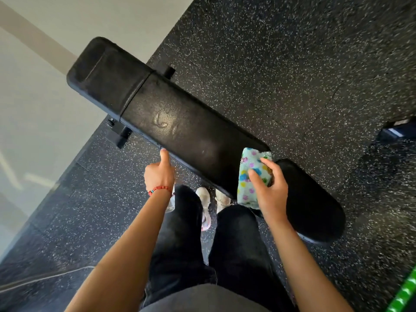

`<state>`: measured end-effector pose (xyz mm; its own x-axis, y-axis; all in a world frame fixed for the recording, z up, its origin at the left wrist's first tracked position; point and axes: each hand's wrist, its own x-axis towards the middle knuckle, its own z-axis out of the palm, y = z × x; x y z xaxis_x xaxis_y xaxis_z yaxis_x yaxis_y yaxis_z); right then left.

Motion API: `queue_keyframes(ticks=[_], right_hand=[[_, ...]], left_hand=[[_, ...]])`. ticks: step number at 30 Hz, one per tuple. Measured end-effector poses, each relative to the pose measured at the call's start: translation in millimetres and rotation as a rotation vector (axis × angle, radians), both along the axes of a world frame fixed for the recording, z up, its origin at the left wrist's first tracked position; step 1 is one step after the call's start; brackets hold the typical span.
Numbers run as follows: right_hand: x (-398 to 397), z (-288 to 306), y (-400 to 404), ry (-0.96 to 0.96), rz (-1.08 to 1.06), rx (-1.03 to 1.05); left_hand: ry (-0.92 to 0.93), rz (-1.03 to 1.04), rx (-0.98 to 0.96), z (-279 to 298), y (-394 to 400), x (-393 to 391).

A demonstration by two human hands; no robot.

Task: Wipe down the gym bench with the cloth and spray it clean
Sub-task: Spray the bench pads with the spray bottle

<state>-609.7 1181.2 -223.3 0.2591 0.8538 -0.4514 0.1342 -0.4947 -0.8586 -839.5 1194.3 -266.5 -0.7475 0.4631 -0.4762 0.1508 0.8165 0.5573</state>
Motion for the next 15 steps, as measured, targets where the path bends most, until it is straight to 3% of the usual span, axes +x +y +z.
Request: queue_keyframes(ticks=[15], right_hand=[[-153,-3,59,-0.059,0.028,0.0]], left_hand=[[-0.006,-0.001,0.034,2,68,-164]])
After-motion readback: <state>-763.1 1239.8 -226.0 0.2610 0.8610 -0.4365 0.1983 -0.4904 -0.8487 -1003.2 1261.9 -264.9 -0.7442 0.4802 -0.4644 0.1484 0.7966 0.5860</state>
